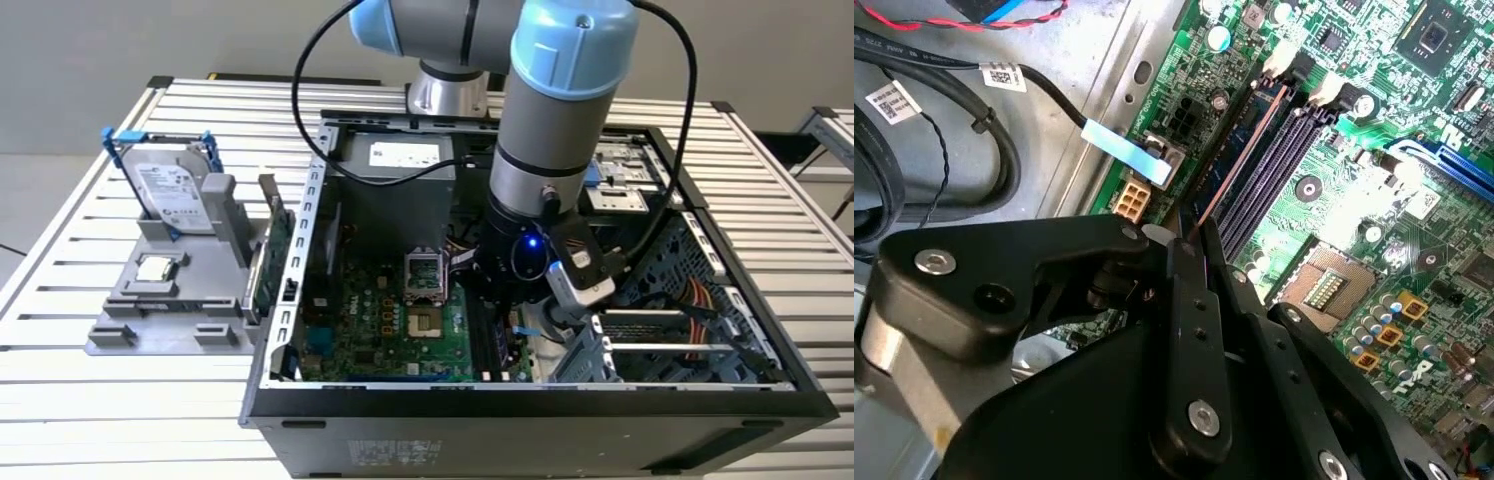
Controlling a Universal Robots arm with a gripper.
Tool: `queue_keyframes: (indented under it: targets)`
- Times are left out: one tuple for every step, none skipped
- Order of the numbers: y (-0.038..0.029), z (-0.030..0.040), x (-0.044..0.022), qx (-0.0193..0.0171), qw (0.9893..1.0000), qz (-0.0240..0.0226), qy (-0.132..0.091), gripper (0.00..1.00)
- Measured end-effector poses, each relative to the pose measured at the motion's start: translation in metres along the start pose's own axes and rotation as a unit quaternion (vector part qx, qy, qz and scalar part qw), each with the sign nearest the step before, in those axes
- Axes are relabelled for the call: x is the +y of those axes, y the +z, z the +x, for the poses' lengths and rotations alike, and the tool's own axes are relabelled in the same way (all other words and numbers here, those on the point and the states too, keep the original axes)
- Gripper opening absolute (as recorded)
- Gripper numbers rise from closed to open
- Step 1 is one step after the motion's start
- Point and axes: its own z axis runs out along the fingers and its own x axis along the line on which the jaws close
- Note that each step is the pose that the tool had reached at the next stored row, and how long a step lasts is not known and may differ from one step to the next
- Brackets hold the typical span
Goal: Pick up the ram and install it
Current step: 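Press down the ram until it locks into place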
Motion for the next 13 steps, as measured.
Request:
queue_keyframes:
  targets:
    - [0.0000,0.0000,0.0000,0.0000,1.0000,0.0000,0.000,0.00]
    - [0.0001,0.0000,0.0000,0.0000,1.0000,0.0000,0.000,0.00]
    - [0.0002,0.0000,0.0001,-0.0001,1.0000,-0.0002,0.000,0.00]
    - [0.0004,-0.0001,0.0003,-0.0001,1.0000,-0.0006,0.000,1.00]
    - [0.0005,0.0000,0.0002,-0.0001,1.0000,-0.0004,0.000,1.00]
    - [0.0004,0.0000,0.0002,-0.0001,1.0000,-0.0003,0.000,1.00]
    - [0.0003,0.0000,0.0001,0.0000,1.0000,-0.0001,0.000,1.00]
    - [-0.0011,0.0000,-0.0002,0.0001,1.0000,0.0001,0.000,1.00]
    - [-0.0054,-0.0002,-0.0005,0.0002,1.0000,0.0001,0.000,1.00]
    - [-0.0101,-0.0003,-0.0010,0.0003,1.0000,0.0000,0.000,1.00]
    - [-0.0144,-0.0005,-0.0014,0.0003,1.0000,-0.0001,0.000,1.00]
    - [-0.0194,-0.0007,-0.0019,0.0004,1.0000,0.0001,0.000,1.00]
    - [-0.0235,-0.0008,-0.0022,0.0004,1.0000,-0.0001,0.000,1.00]
